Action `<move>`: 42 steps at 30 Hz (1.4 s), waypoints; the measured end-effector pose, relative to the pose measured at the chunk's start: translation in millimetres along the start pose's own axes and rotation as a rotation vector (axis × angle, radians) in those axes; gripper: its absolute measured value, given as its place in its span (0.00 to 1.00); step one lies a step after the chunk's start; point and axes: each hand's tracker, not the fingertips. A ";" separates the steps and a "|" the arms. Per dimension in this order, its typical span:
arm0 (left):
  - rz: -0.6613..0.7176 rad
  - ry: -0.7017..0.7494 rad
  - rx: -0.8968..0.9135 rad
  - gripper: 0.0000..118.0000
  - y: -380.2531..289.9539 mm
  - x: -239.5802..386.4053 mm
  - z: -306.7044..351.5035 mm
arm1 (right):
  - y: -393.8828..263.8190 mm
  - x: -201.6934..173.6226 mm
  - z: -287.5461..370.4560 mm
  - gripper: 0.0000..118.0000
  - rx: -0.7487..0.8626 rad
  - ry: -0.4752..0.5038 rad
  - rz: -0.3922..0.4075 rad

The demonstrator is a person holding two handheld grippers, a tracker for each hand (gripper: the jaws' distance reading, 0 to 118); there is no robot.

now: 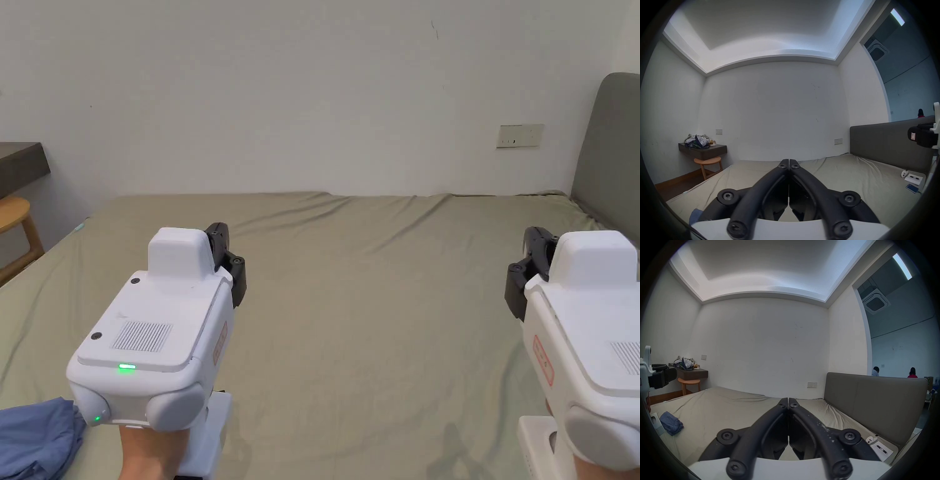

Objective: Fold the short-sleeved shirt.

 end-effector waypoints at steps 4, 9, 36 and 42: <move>0.004 -0.005 0.000 0.00 0.8 0.0 -0.1 | -1.4 0.5 1.3 0.02 -0.004 -0.002 -0.001; -0.007 -0.005 -0.007 0.00 -1.7 -0.3 -1.3 | -1.4 1.1 2.3 0.02 -0.005 -0.004 -0.005; -0.008 -0.018 -0.024 0.00 0.9 -4.8 -0.3 | 0.9 1.3 3.8 0.02 -0.001 -0.004 -0.004; -0.010 -0.018 -0.024 0.00 0.6 -6.3 -0.2 | 1.7 -0.1 4.6 0.02 0.001 -0.005 -0.002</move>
